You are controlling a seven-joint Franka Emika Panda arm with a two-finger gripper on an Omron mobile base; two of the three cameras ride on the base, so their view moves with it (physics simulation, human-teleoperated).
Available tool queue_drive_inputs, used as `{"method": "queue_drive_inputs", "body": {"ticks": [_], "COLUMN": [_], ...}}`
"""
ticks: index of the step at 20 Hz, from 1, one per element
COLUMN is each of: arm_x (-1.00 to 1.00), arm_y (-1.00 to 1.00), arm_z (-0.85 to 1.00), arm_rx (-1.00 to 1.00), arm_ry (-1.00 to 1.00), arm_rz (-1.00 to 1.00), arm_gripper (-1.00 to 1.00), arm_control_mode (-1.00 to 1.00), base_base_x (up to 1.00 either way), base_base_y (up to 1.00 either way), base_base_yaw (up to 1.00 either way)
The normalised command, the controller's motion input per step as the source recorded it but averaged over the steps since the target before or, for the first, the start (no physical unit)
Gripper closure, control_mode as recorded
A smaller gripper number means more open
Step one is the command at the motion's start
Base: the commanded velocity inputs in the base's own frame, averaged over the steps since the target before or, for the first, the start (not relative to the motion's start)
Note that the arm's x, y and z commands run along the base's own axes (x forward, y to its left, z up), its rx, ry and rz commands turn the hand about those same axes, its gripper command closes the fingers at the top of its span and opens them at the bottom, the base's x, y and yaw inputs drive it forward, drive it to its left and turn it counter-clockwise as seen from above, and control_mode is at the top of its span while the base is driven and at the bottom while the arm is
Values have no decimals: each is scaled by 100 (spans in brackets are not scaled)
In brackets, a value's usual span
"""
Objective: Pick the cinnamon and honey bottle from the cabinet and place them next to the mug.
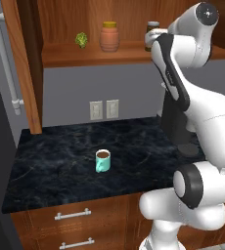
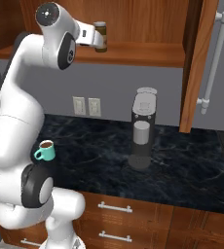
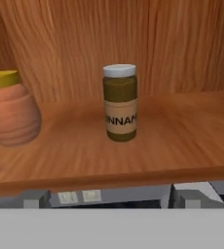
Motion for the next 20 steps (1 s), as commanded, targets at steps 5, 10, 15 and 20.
{"method": "queue_drive_inputs", "body": {"ticks": [5, 10, 15, 20], "arm_x": [27, 26, 10, 17], "arm_y": [-21, -13, 0, 0], "arm_z": [0, -1, -19, -8], "arm_rx": [0, 0, 0, 0], "arm_ry": [0, 0, 0, 0], "arm_rz": [0, 0, 0, 0], "arm_gripper": [-100, -100, -100, -100], "arm_control_mode": [-100, -100, -100, -100], "base_base_x": [0, 0, 0, 0], "base_base_y": [0, 0, 0, 0], "base_base_yaw": [0, 0, 0, 0]}}
